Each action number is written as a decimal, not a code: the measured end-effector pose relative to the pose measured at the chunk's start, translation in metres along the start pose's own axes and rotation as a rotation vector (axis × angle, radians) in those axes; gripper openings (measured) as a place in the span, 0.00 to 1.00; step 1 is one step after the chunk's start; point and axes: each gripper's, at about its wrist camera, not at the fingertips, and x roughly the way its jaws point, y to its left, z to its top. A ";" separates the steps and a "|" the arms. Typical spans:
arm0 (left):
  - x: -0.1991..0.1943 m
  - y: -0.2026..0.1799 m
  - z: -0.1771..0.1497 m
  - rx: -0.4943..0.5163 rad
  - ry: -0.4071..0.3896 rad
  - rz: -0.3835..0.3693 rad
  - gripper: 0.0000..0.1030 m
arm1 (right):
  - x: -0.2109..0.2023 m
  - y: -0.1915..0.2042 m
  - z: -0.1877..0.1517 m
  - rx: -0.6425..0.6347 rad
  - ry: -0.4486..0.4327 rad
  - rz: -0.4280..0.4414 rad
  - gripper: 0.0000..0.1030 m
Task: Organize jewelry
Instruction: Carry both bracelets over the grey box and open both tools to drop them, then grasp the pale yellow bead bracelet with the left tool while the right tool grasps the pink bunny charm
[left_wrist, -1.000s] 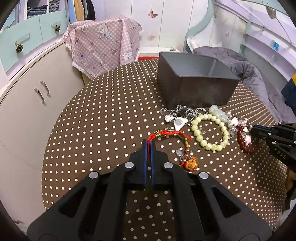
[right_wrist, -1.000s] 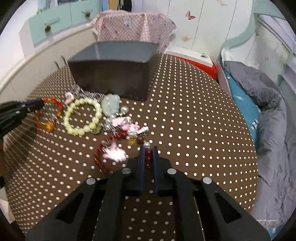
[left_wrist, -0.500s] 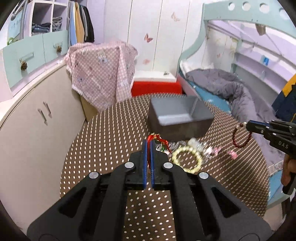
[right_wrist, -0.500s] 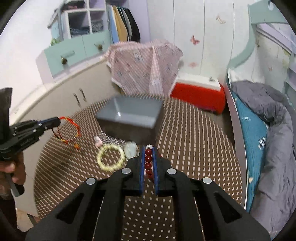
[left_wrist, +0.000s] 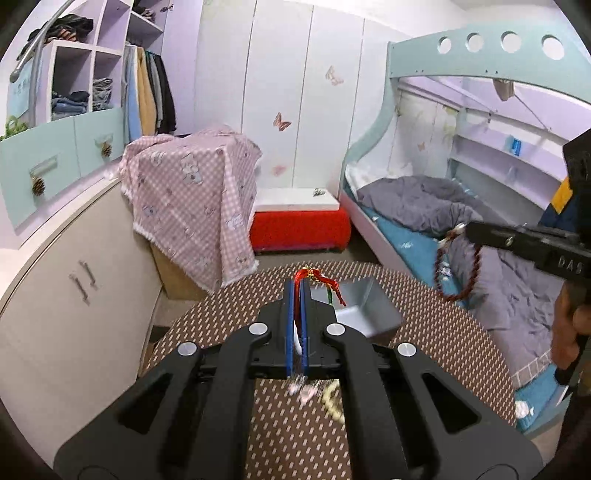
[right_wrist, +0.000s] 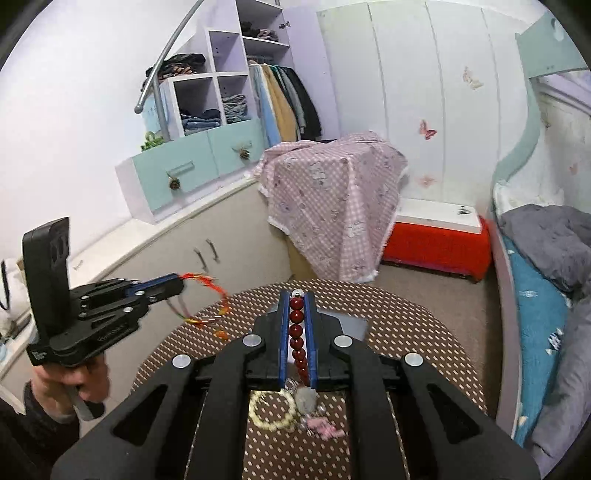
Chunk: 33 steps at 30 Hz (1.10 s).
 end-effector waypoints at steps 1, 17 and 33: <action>0.004 0.000 0.003 0.001 0.000 -0.001 0.03 | 0.002 0.000 0.002 0.003 0.001 0.004 0.06; 0.050 0.002 0.011 -0.008 0.011 0.125 0.94 | 0.049 -0.054 0.000 0.198 0.040 -0.098 0.92; 0.008 0.049 -0.024 -0.130 -0.033 0.073 0.94 | -0.017 -0.007 -0.044 0.202 -0.001 -0.352 0.92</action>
